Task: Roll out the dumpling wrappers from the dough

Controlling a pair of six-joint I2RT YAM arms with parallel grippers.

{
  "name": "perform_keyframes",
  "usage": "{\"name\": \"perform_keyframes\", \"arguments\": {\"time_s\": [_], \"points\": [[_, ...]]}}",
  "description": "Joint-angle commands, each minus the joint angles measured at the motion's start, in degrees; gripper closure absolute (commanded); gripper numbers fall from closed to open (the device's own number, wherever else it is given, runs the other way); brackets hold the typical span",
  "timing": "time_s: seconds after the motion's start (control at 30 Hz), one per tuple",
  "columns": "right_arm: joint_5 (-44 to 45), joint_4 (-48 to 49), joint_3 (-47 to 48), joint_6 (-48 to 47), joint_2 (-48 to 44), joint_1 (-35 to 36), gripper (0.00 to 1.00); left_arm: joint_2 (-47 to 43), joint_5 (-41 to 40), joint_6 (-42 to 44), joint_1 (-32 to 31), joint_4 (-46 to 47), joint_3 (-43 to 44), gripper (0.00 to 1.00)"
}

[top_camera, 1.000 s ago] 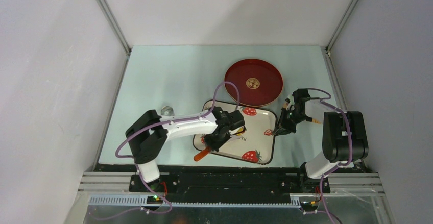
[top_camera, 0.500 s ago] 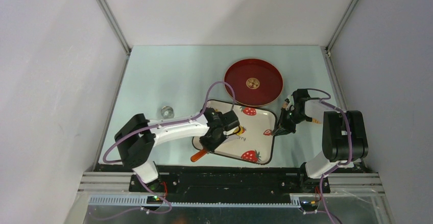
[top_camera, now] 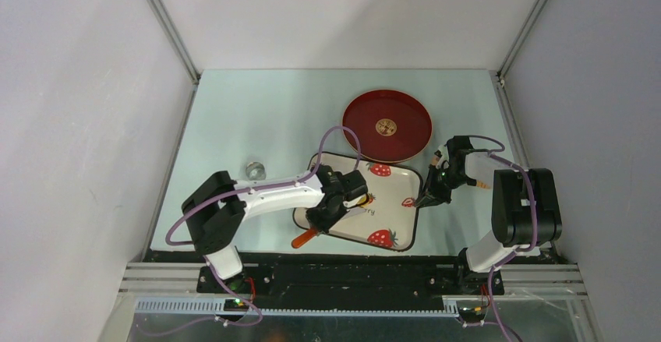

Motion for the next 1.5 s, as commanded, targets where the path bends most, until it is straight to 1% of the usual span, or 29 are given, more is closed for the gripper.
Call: {"name": "perform_keyframes", "arguments": {"time_s": [0.0, 0.33, 0.83, 1.1, 1.2, 1.27, 1.3, 1.33, 1.37, 1.4, 1.43, 1.47], "points": [[0.5, 1.2, -0.2, 0.7, 1.1, 0.5, 1.0, 0.1, 0.3, 1.0, 0.1, 0.4, 0.6, 1.0], [0.4, 1.2, -0.2, 0.7, 1.0, 0.5, 1.0, 4.8, 0.6, 2.2, 0.3, 0.4, 6.6, 1.0], [0.1, 1.2, -0.2, 0.6, 0.9, 0.6, 1.0, 8.3, 0.1, 2.4, 1.1, 0.6, 10.5, 1.0], [-0.7, 1.1, -0.2, 0.9, 0.2, 0.5, 1.0, 8.7, -0.7, 1.8, 1.9, 2.1, 12.8, 1.0], [-1.4, 1.1, -0.2, 0.7, -0.6, 0.4, 0.98, 9.0, -1.4, 1.8, 2.0, 2.6, 13.5, 1.0], [-1.9, 1.1, -0.2, 0.7, -1.3, 0.4, 0.96, 9.2, -1.9, 1.8, 2.0, 2.9, 13.6, 1.0], [-2.3, 1.2, -0.2, 0.6, -1.6, 0.4, 0.88, 9.3, -2.1, 1.8, 2.0, 3.0, 13.6, 1.0], [-2.6, 1.2, -0.3, 0.5, -2.2, 0.4, 0.84, 9.2, -2.4, 1.8, 2.0, 3.2, 13.4, 1.0], [-3.1, 1.2, -0.2, 0.5, -2.6, 0.4, 0.78, 9.1, -2.6, 1.8, 2.0, 3.4, 13.2, 1.0], [-3.6, 1.2, -0.2, 0.4, -3.4, 0.4, 0.75, 8.7, -3.0, 1.6, 2.0, 3.6, 12.7, 1.0], [-3.8, 1.2, -0.2, 0.4, -3.8, 0.4, 0.69, 8.1, -3.5, 1.6, 2.1, 3.8, 12.4, 1.0], [-4.0, 1.2, -0.2, 0.4, -4.7, 0.4, 0.66, 7.9, -3.7, 1.4, 2.1, 4.1, 12.0, 1.0]]}}
